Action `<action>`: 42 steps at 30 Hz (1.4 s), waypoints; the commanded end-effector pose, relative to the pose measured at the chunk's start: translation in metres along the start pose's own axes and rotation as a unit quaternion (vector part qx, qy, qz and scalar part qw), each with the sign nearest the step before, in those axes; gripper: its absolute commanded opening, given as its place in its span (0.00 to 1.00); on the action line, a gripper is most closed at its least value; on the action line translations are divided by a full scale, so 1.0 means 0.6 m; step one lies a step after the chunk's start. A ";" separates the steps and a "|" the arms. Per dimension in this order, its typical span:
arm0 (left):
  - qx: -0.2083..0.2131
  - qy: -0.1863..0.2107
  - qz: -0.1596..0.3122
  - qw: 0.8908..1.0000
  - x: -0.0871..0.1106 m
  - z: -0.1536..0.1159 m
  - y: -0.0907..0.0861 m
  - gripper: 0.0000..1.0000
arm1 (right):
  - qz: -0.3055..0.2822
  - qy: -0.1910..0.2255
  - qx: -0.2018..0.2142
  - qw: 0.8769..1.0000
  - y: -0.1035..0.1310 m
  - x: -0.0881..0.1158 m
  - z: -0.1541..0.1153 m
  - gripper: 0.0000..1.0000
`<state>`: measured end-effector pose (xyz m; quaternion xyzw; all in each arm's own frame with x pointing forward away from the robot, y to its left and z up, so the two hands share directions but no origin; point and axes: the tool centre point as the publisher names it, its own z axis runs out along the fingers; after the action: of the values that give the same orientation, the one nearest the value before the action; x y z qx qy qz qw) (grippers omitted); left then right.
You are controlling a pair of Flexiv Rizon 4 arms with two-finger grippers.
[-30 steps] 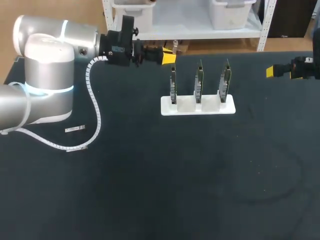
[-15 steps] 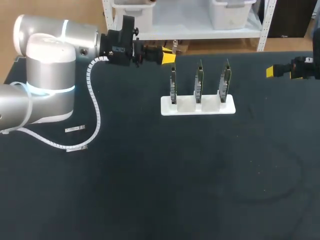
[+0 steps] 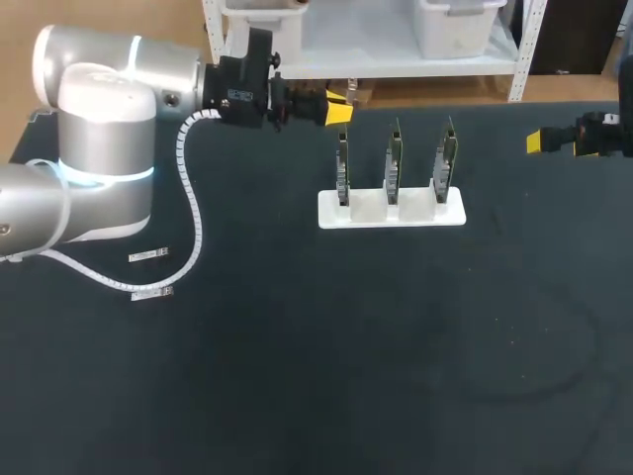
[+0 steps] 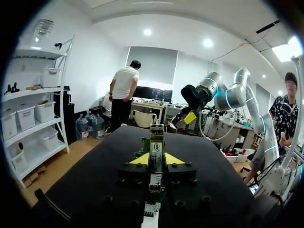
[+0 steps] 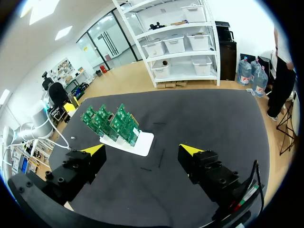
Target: Pick up the optical module with the left hand, and insert it into the network port with the right hand.
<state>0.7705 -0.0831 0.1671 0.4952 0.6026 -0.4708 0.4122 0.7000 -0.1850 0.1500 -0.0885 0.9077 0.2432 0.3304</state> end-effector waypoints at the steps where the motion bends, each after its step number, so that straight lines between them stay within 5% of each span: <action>1: -0.001 0.001 0.000 1.000 0.000 0.002 0.001 0.00 | 0.000 0.000 0.000 1.000 0.000 0.000 0.000 1.00; 10: -0.001 0.001 0.000 1.000 0.000 0.002 0.001 0.00 | -0.012 -0.001 -0.007 1.000 -0.010 -0.003 -0.008 1.00; 16: -0.001 0.001 0.000 1.000 0.000 0.002 0.001 0.00 | -0.135 0.029 -0.134 0.981 -0.002 -0.063 0.001 1.00; 23: -0.001 0.001 0.000 1.000 0.000 0.002 0.001 0.00 | -0.183 0.052 -0.233 0.954 0.056 -0.097 0.062 1.00; 42: -0.001 0.001 0.000 1.000 0.000 0.002 0.001 0.00 | -0.186 0.051 -0.250 0.949 0.074 -0.099 0.073 1.00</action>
<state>0.7705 -0.0834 0.1671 0.4951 0.6030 -0.4705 0.4122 0.7524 -0.1226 0.1770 -0.3179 0.8359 0.3111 0.3215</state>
